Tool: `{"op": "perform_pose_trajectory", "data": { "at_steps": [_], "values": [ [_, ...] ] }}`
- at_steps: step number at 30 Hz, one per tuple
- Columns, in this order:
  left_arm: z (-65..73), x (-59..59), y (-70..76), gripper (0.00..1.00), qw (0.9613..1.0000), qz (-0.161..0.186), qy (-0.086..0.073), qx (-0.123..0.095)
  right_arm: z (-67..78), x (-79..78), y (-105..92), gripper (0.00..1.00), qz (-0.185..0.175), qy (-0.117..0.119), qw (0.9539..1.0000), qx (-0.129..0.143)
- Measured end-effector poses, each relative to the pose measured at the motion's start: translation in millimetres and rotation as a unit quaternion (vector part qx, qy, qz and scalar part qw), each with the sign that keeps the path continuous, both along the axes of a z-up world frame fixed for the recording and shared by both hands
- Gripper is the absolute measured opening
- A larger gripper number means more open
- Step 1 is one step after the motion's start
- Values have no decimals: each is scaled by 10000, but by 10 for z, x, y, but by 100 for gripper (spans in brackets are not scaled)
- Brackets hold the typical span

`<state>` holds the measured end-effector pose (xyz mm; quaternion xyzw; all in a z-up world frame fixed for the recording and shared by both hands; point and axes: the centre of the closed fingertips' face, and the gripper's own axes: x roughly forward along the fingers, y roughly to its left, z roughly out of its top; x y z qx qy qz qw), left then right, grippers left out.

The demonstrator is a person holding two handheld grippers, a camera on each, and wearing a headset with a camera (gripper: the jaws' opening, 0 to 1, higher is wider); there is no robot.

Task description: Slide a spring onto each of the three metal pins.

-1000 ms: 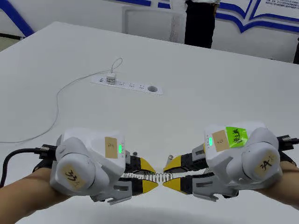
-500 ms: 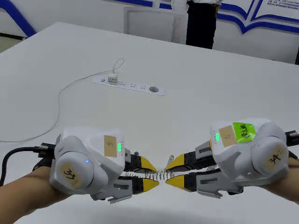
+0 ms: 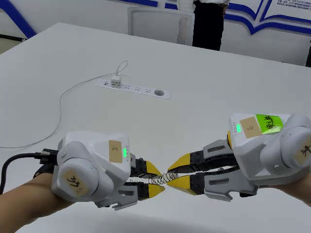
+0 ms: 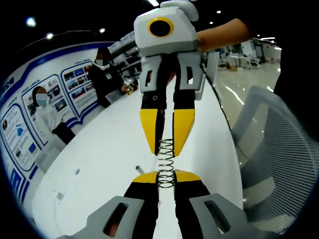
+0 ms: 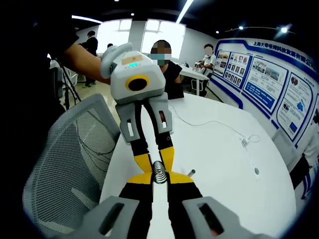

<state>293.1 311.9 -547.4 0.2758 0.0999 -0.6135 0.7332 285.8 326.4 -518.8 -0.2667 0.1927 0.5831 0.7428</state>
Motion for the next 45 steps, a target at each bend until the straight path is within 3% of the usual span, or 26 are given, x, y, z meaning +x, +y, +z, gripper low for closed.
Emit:
{"op": "perform_pose_trajectory", "data": {
  "at_steps": [6, 11, 14, 20, 21, 22, 29, 31, 37, 40, 45],
  "values": [
    [-33, -20, 21, 10, 10000, 5, 37, 32, -21, -22, 37, 10, 25, 39, 10000, -11],
    [-28, -23, 17, 10, 9999, 68, 84, -47, 25, -25, 89, 10, -7, 121, 9998, 158],
    [0, -39, -3, 10, 9998, 41, 147, -156, 108, -38, 168, 10, -55, 266, 9985, 473],
    [33, -9, -4, 10, 9995, 137, 186, -237, 142, 0, 205, 10, -140, 293, 9979, 552],
    [41, -18, -6, 10, 9993, 123, 236, -275, 152, -1, 212, 10, -157, 325, 9976, 586],
    [41, -57, -15, 11, 9984, 86, 438, -352, 159, -12, 222, 10, -185, 414, 9970, 620],
    [7, -45, 23, 12, 9982, 176, 453, -340, 126, 2, 224, 10, -278, 420, 9971, 564],
    [12, -48, 27, 13, 9974, 220, 553, -402, 131, 10, 228, 10, -296, 426, 9970, 578],
    [-1, -25, 67, 21, 9966, 317, 654, -395, 175, 78, 214, 10, -383, 332, 9969, 595],
    [-33, -11, 86, 30, 9955, 425, 746, -408, 196, 122, 176, 10, -430, 275, 9971, 568],
    [-49, 23, 113, 39, 9945, 580, 762, -425, 204, 192, 102, 10, -536, 217, 9971, 500]
  ]
}}
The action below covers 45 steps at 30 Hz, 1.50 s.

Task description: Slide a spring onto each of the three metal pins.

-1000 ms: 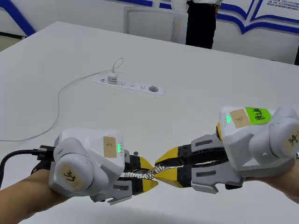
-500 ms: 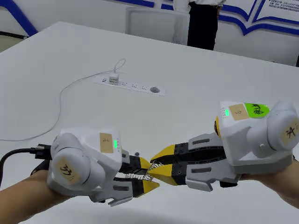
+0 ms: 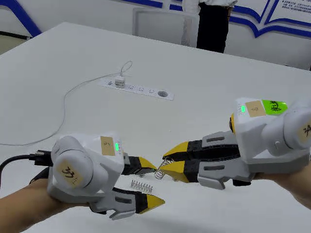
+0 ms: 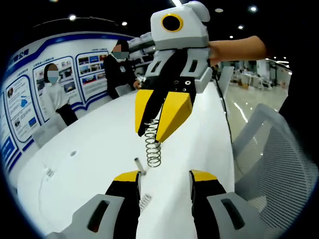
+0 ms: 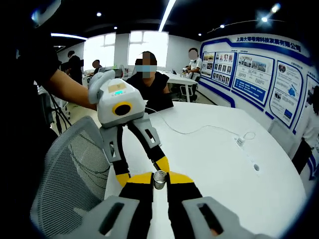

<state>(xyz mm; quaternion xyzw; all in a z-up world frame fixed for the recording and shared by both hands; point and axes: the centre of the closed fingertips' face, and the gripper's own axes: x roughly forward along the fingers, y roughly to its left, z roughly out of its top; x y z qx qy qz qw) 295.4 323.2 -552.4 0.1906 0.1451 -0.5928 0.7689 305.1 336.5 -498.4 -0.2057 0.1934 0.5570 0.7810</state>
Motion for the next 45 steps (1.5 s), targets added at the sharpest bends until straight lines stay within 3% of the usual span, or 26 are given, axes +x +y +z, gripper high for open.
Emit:
{"op": "perform_pose_trajectory", "data": {
  "at_steps": [4, 10, 17, 26, 33, 37, 43, 45],
  "values": [
    [13, 76, 50, 55, 9998, 204, -54, -16, -12, 70, -78, 10, -105, -67, 9999, -96],
    [-32, 210, 192, 63, 9986, 504, -93, 92, -21, 222, -214, 10, -336, -76, 9993, -162],
    [-21, 361, 311, 75, 9963, 855, -111, 41, -45, 398, -317, 10, -566, -152, 9980, -253],
    [-114, 466, 475, 92, 9927, 1202, 5, 47, -69, 523, -360, 10, -667, -163, 9972, -305],
    [-97, 507, 518, 100, 9896, 1407, 222, -210, -149, 594, -440, 10, -816, -74, 9959, -376],
    [9, 559, 507, 100, 9834, 1633, 386, -689, -200, 639, -502, 10, -907, -17, 9951, -397],
    [5, 576, 539, 100, 9838, 1642, 333, -643, -264, 680, -557, 10, -987, 41, 9942, -424],
    [4, 573, 548, 100, 9831, 1660, 386, -674, -296, 703, -579, 10, -1022, 71, 9939, -416]
  ]
}}
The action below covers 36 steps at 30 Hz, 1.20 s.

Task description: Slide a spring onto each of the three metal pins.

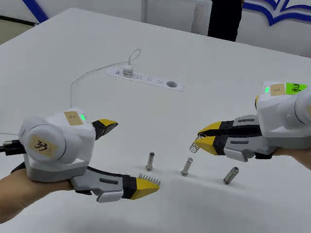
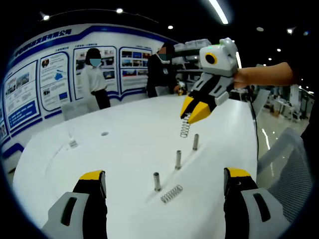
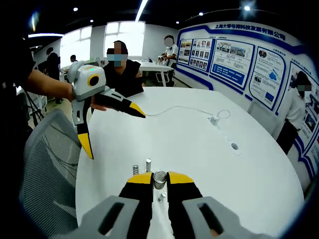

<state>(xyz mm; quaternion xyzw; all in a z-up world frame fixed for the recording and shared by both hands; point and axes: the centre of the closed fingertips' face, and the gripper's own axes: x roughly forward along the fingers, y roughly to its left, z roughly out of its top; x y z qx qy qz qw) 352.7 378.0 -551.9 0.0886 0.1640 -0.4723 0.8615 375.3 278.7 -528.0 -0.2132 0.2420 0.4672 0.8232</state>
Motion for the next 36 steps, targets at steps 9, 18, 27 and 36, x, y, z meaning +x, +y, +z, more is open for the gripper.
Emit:
{"op": "perform_pose_trajectory", "data": {
  "at_steps": [9, 18, 27, 36],
  "values": [
    [-14, -17, 34, 100, 10000, -14, 19, 32, -140, 43, -55, 10, -123, 139, 9998, -19],
    [-56, -17, 77, 100, 9999, -2, 76, 73, -264, 78, -75, 10, -184, 238, 9995, -51],
    [-89, -25, 113, 100, 9998, -17, 171, 86, -368, 108, -72, 10, -266, 343, 9990, -40],
    [-118, -26, 101, 100, 9998, -33, 188, 110, -453, 146, -94, 10, -388, 430, 9983, -50]
  ]
}}
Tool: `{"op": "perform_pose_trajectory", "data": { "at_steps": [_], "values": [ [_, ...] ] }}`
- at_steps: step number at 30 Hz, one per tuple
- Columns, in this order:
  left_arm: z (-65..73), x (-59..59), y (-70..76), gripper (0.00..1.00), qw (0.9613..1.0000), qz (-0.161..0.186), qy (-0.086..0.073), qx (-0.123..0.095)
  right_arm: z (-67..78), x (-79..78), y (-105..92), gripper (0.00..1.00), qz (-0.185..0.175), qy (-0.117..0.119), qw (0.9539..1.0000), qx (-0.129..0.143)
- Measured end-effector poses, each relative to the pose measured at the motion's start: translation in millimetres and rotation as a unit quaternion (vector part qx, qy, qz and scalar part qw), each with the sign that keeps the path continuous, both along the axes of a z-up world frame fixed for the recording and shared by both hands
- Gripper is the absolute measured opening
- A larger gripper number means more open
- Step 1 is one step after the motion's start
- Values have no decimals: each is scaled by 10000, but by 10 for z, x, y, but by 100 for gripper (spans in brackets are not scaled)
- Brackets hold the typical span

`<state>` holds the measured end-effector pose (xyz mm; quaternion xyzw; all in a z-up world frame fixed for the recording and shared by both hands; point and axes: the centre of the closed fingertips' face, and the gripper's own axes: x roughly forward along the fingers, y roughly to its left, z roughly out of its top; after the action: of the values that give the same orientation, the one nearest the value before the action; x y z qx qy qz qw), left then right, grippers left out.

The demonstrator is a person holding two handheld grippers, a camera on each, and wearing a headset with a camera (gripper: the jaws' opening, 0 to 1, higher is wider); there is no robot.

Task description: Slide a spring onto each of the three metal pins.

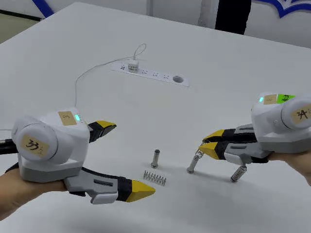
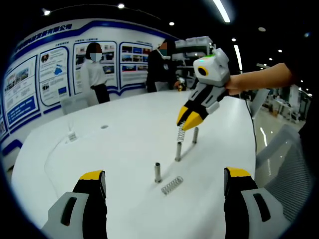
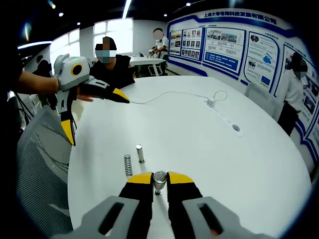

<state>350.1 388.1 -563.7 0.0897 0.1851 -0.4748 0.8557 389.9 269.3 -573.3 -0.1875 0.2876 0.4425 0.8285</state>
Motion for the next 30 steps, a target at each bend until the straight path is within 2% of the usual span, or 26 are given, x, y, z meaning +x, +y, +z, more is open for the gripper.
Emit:
{"op": "perform_pose_trajectory", "data": {
  "at_steps": [2, 4, 8, 17, 30],
  "values": [
    [-6, 2, -4, 100, 10000, 4, 7, 4, -11, -6, 16, 10, -5, 42, 10000, 42],
    [-1, 1, -9, 100, 10000, 5, 10, -23, -40, 7, 13, 10, -9, 23, 10000, -35],
    [88, 5, -27, 100, 9996, 42, 6, -265, -87, 13, 17, 10, -38, 83, 9999, -71],
    [34, 9, 43, 100, 9999, 88, -1, -129, -274, 12, 41, 10, -34, 221, 9995, -245],
    [53, 11, 74, 100, 9997, 169, 44, -179, -471, 16, 31, 11, -21, 303, 9983, -488]
  ]
}}
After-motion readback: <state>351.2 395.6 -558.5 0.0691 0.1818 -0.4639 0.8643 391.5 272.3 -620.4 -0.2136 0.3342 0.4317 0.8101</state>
